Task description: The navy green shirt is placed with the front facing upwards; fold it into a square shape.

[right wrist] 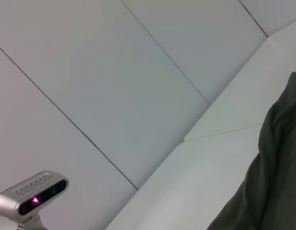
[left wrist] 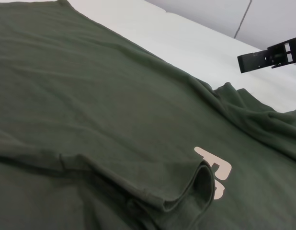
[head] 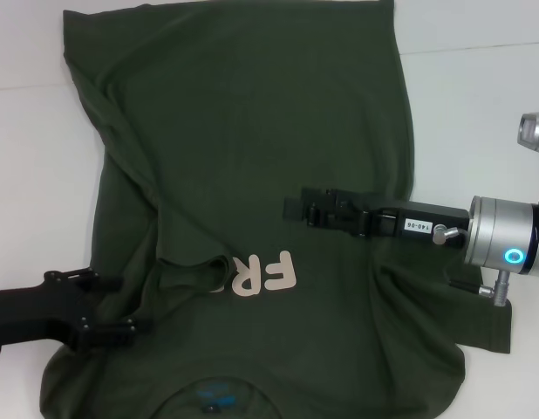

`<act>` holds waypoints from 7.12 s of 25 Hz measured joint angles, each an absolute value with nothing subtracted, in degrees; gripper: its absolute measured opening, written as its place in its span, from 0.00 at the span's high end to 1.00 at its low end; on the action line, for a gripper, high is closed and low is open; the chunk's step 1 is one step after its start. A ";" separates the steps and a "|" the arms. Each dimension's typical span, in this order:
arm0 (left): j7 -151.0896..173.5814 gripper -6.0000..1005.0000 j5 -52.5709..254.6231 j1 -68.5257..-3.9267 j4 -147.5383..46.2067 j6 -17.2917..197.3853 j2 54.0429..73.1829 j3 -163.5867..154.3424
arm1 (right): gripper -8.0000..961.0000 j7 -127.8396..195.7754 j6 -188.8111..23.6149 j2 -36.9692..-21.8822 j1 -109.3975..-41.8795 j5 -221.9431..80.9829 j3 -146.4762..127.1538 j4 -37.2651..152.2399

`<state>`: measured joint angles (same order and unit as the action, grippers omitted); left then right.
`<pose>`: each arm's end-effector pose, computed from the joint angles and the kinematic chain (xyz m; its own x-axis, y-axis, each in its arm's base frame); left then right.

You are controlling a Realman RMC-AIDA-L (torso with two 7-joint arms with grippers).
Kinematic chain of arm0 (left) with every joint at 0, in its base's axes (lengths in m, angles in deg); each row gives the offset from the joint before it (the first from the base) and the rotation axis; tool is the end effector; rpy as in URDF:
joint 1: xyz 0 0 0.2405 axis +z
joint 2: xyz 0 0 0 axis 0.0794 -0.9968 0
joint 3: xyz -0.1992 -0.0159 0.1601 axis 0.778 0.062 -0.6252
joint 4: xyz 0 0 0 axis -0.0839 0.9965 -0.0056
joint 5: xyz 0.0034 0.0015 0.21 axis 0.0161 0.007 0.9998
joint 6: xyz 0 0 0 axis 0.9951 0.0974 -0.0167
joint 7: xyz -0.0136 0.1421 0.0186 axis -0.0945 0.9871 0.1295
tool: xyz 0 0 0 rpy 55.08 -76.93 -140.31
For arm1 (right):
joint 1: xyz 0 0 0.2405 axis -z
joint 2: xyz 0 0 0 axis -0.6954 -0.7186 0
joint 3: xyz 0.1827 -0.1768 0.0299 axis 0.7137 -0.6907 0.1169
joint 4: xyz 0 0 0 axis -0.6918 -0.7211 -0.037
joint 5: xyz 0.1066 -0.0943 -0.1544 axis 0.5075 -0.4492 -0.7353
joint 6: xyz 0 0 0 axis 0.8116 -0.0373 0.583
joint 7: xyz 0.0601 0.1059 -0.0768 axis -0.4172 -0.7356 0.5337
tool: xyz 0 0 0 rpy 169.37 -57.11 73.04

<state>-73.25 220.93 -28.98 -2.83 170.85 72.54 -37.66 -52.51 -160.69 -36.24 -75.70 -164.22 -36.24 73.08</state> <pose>-0.2995 0.2966 -0.0096 0.8333 0.4781 0.2776 0.5343 -0.8253 -0.1825 0.2635 0.3144 -0.0404 0.3976 -0.6458 -0.6518 -0.7462 -0.6409 0.1799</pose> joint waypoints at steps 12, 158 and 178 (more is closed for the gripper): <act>-73.15 0.14 220.41 -30.10 -5.38 168.48 72.85 -42.04 | 0.15 -52.51 -160.71 -36.18 -75.70 -163.54 -36.24 73.08; -83.19 0.13 215.34 -35.39 -10.29 156.62 72.48 -47.47 | 0.22 -52.71 -162.44 -36.15 -73.21 -162.74 -35.62 73.17; -85.61 0.29 215.99 -35.23 -8.96 154.78 72.69 -47.48 | 0.22 -52.66 -162.89 -36.06 -73.26 -162.73 -35.37 73.17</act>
<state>-85.61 215.99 -35.23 -8.96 154.78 72.69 -47.48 -52.66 -162.89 -36.06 -73.26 -162.73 -35.37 73.17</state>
